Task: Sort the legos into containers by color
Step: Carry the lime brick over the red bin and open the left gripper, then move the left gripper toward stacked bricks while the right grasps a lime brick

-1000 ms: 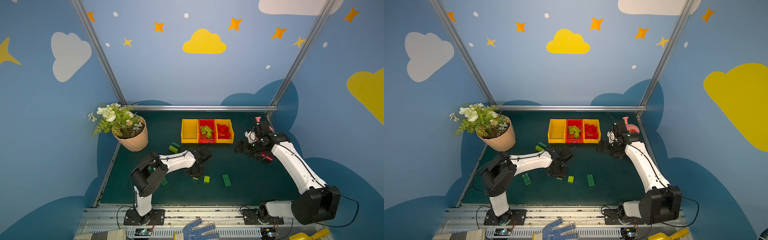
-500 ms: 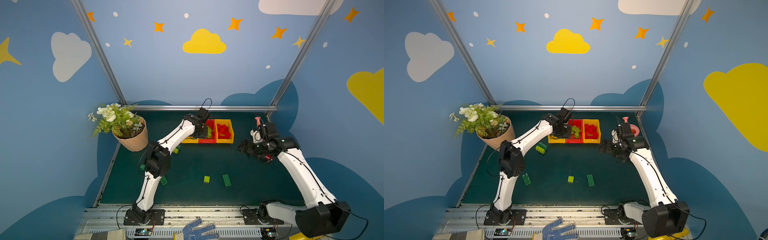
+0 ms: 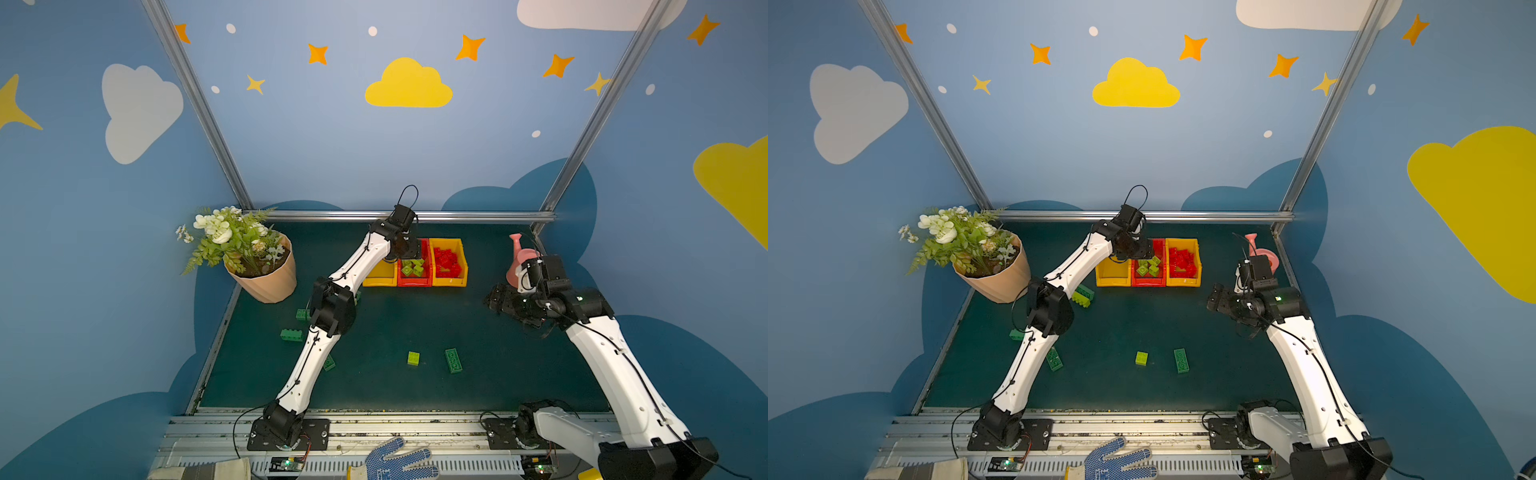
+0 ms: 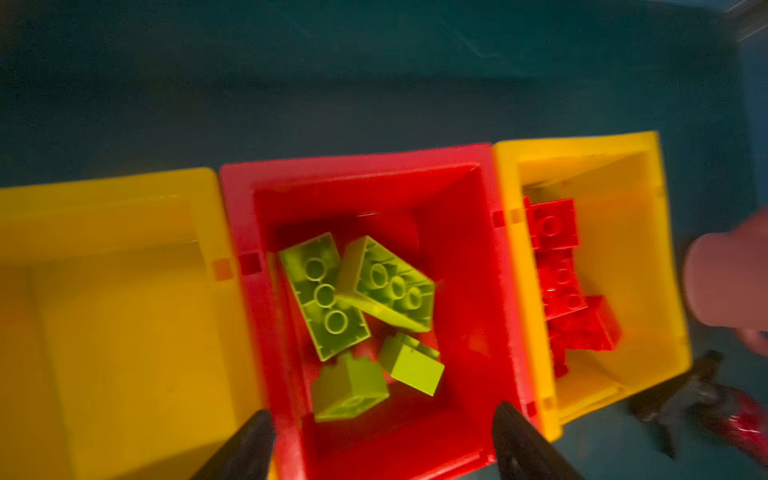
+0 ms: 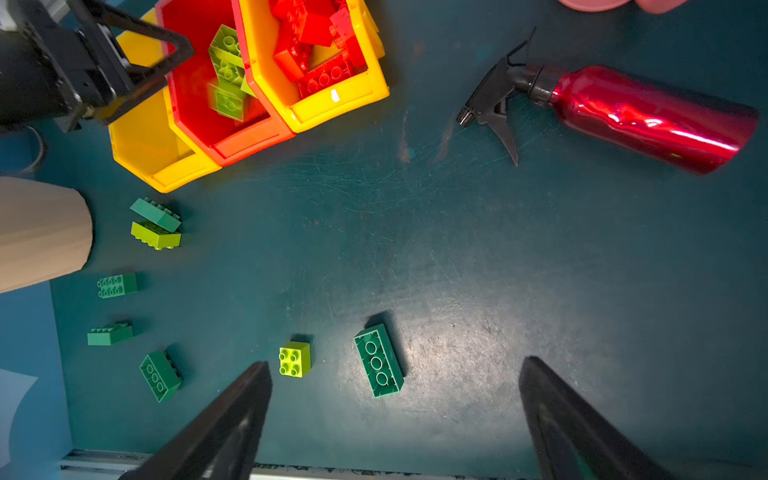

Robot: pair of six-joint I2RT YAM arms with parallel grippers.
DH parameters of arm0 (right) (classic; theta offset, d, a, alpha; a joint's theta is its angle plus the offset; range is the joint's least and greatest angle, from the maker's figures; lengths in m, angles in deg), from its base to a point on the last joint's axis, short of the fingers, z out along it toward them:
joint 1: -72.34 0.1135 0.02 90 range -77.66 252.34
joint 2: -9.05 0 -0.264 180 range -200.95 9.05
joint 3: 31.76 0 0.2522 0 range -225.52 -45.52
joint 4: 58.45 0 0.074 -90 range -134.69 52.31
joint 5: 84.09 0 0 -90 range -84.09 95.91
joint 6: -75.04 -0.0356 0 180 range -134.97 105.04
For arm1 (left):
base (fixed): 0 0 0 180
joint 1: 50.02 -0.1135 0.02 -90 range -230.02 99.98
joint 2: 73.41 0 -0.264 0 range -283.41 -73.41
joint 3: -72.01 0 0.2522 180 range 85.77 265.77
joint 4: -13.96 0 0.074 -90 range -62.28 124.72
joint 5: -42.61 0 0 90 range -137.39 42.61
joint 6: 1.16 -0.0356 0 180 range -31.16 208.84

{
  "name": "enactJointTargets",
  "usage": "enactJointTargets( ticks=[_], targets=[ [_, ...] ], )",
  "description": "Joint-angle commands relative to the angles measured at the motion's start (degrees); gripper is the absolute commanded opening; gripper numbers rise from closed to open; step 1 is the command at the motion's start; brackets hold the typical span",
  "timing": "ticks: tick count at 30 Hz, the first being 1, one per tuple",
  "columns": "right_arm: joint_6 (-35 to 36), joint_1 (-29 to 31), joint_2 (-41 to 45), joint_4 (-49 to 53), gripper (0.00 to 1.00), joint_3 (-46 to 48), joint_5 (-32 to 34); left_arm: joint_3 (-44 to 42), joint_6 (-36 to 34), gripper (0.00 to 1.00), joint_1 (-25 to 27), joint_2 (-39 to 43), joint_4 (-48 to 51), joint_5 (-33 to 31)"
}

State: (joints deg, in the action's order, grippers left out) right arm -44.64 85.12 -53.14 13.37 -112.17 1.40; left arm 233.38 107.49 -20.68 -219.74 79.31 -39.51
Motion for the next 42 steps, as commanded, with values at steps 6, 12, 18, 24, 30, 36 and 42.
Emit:
enactJointTargets(
  ticks=[6, 12, 18, 24, 30, 36, 42],
  targets=[
    [-1.88, 2.65, 0.01, 3.05, 0.91, -2.04, 1.38, -0.73, 1.74, 0.9, -0.34, 4.85, -4.55, 9.25],
    [-4.58, 13.35, -6.73, 4.08, 0.92, -4.51, 5.3, -19.67, -1.24, 1.0, -0.59, 21.49, -9.92, 4.71],
    [-10.48, 23.85, -15.95, 0.26, 0.9, -4.52, 4.66, -48.84, 2.42, 1.0, -6.62, 41.37, -15.61, -2.66],
    [-13.81, 33.94, -26.32, -0.6, 0.89, -6.14, 2.64, -72.24, 4.92, 1.0, -15.45, 55.85, -17.48, -0.26],
    [-11.0, 39.18, -33.56, -1.15, 0.87, -8.34, 0.76, -87.42, 9.93, 1.0, -15.83, 72.52, -15.39, -5.15],
    [-12.59, 40.25, -30.96, -8.36, 0.84, -1.57, -2.84, -94.75, 15.63, 1.0, -14.44, 87.35, -8.79, -6.26],
    [-14.03, 42.12, -32.65, -11.99, 0.79, 0.59, -2.64, -99.98, 16.28, 1.0, -13.75, 98.58, -7.25, -5.89]
  ],
)
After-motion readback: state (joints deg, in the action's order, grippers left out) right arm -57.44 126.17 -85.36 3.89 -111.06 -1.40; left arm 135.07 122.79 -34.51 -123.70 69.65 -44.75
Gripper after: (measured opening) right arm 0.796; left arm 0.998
